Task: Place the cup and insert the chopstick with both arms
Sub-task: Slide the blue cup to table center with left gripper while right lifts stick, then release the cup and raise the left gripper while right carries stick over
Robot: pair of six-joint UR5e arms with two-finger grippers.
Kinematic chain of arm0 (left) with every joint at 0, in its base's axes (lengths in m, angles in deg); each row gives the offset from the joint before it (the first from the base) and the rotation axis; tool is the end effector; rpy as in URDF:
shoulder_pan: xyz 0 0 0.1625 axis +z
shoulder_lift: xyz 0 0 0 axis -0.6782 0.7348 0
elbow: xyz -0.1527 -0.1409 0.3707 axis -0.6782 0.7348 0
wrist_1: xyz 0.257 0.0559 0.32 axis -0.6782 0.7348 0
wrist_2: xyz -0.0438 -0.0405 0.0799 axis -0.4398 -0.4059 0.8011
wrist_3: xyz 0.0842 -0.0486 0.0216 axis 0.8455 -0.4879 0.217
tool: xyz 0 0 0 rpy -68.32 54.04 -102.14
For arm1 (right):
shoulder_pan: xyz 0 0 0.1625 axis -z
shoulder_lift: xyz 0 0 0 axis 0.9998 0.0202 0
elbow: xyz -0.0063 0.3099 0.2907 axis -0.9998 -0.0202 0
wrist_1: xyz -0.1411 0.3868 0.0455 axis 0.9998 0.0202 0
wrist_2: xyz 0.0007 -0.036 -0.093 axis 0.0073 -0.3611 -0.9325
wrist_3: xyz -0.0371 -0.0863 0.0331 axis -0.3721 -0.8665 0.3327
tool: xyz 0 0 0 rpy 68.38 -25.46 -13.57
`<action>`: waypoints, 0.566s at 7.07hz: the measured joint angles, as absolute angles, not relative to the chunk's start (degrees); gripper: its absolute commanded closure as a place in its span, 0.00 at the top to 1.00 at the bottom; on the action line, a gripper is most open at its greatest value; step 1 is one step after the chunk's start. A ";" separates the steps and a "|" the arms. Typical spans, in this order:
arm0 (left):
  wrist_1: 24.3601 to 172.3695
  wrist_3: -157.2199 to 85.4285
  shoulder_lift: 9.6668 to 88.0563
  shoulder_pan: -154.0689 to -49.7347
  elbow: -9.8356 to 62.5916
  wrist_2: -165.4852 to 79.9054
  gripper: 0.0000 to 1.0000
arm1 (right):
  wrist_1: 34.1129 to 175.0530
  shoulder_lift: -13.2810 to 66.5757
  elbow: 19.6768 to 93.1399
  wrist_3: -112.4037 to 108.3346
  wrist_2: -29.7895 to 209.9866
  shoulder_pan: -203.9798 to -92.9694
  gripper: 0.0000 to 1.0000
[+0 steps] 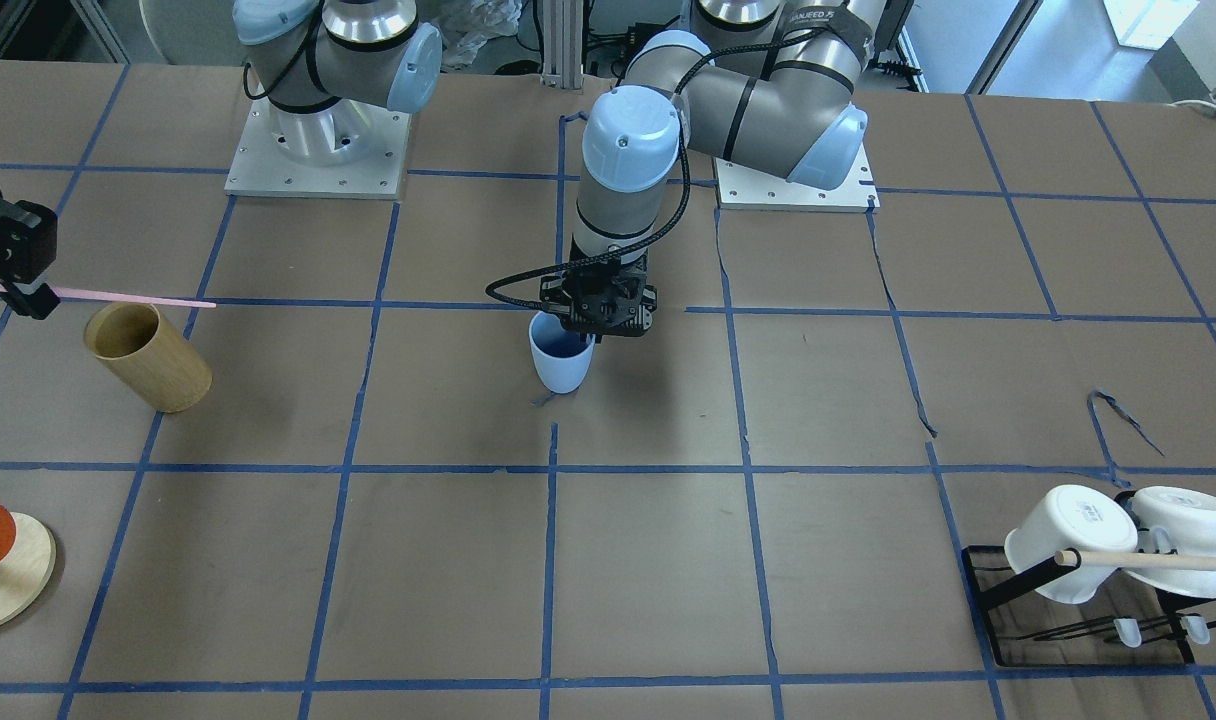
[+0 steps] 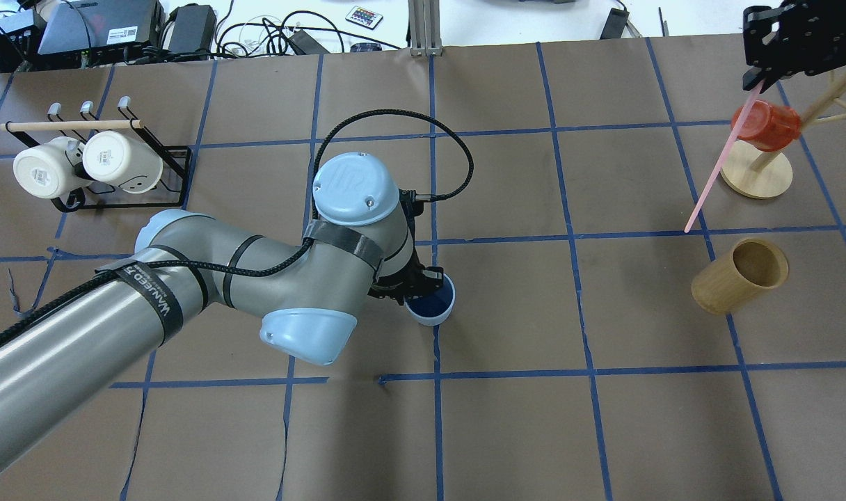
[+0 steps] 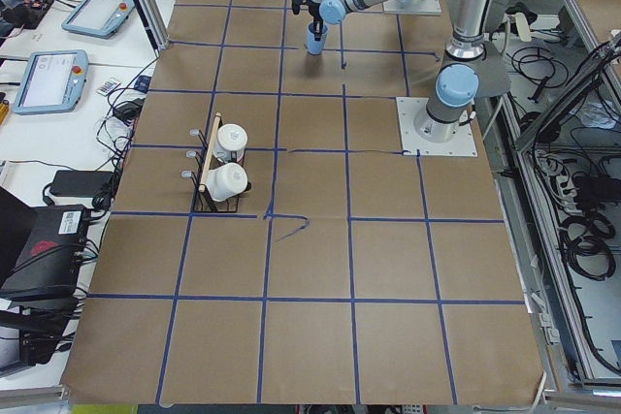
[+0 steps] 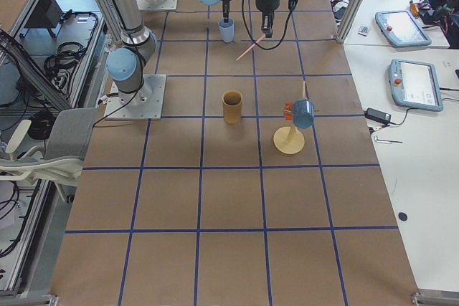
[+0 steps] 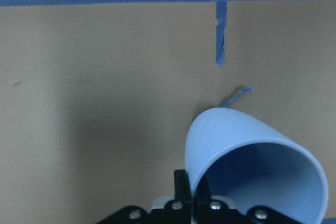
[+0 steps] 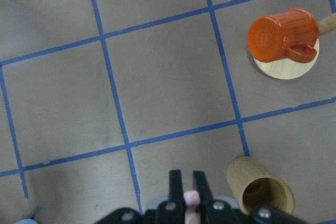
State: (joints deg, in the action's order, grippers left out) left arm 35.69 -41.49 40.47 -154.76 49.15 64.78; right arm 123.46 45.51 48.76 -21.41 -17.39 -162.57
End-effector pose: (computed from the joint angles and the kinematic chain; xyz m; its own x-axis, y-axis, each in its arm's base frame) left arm -0.3200 -0.4166 0.2579 -0.9968 0.0310 0.0736 0.0311 0.9995 0.0004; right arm -0.0072 -0.5349 0.5285 -0.9724 0.2166 -0.0873 0.2283 0.9601 -0.1616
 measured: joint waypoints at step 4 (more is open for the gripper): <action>38.44 -41.21 37.72 -152.67 45.17 64.52 1.00 | 125.21 45.39 48.76 -14.24 -18.22 -170.07 0.00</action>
